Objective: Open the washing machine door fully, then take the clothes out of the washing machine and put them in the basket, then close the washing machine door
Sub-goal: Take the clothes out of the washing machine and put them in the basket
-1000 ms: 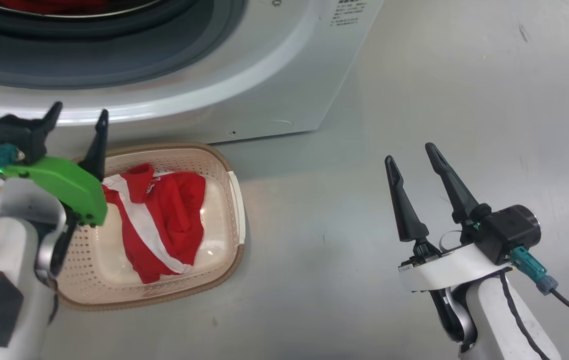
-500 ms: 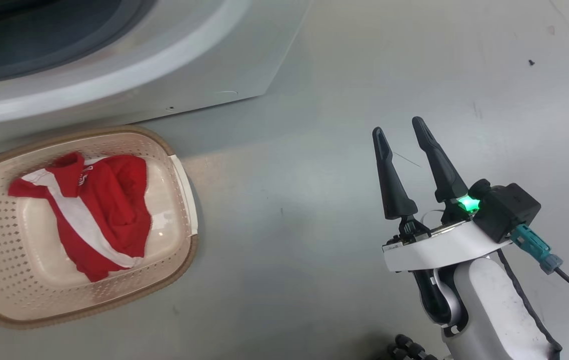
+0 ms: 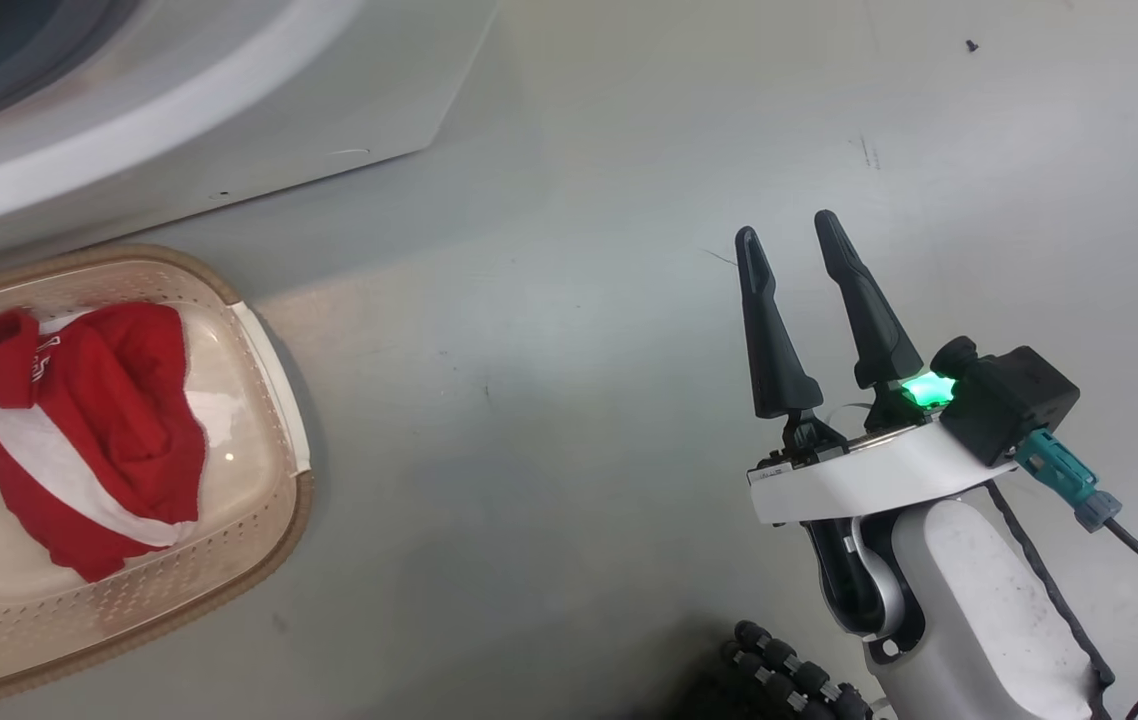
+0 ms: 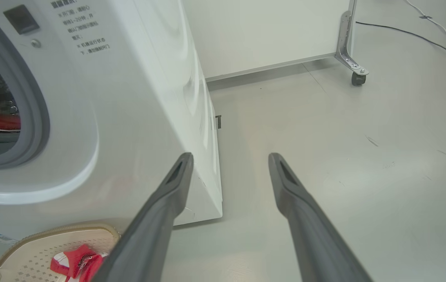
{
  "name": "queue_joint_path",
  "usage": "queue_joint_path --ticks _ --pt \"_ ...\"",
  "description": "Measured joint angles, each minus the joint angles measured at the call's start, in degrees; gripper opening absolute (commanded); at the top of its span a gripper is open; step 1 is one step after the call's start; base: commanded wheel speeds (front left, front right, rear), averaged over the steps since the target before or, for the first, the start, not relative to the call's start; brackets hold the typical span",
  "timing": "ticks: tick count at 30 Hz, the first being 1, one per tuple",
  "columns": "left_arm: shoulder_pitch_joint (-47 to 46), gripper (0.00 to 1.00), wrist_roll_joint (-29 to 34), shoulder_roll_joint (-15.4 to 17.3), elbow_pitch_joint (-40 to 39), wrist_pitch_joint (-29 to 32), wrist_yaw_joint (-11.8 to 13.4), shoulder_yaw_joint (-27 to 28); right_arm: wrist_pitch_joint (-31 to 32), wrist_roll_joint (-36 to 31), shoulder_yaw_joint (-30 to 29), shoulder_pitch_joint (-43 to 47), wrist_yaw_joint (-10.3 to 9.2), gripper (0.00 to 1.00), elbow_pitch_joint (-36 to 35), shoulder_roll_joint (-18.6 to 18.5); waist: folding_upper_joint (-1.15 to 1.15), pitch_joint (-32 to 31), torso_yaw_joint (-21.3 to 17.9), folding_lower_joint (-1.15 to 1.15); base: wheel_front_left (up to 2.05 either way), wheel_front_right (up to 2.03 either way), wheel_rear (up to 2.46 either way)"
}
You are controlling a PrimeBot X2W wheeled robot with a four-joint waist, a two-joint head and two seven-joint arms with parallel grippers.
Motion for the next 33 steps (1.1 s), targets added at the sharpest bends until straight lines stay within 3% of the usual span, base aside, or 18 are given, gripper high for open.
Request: queue_joint_path --ticks 15,24,25,26,27,28,33 --pt "-4.8 1.0 -1.3 5.6 5.4 9.8 -0.2 -3.0 0.0 1.9 0.9 -1.4 -0.8 1.0 -0.2 0.1 0.0 2.4 -2.4 0.0 0.0 0.0 0.0" --pt "-6.8 1.0 -3.4 7.0 7.1 15.6 -0.2 -4.8 0.0 2.4 1.2 -2.2 -0.86 1.0 -0.2 0.2 0.0 3.1 -2.7 0.0 0.0 0.0 0.0" --pt "-7.1 0.92 -3.8 6.9 7.4 16.2 -0.2 -4.5 0.0 2.4 1.2 -2.2 -0.86 1.0 -0.2 0.2 0.0 3.2 -2.7 -0.01 0.0 0.0 0.0" --pt "-7.5 0.45 -4.4 6.9 7.8 16.8 -0.2 -4.1 0.0 2.4 1.2 -2.3 -0.86 1.0 -0.2 0.2 0.0 3.3 -2.6 -0.01 0.0 0.0 0.0" --pt "-7.7 0.08 -4.6 6.9 7.9 17.2 -0.2 -4.1 0.0 2.4 1.2 -2.4 -0.86 1.0 -0.2 0.2 0.0 3.4 -2.6 -0.01 0.0 0.0 0.0" --pt "-7.9 0.0 -4.6 6.9 8.0 17.4 -0.2 -4.0 0.0 2.4 1.2 -2.5 -0.87 1.0 -0.2 0.2 0.0 3.4 -2.6 -0.01 0.0 0.0 0.0" --pt "-8.2 0.0 -5.0 6.6 7.7 18.1 -0.2 -4.4 0.0 2.4 1.1 -3.3 -0.87 1.0 -0.2 0.2 0.0 3.7 -2.4 -0.01 0.0 0.0 0.0"
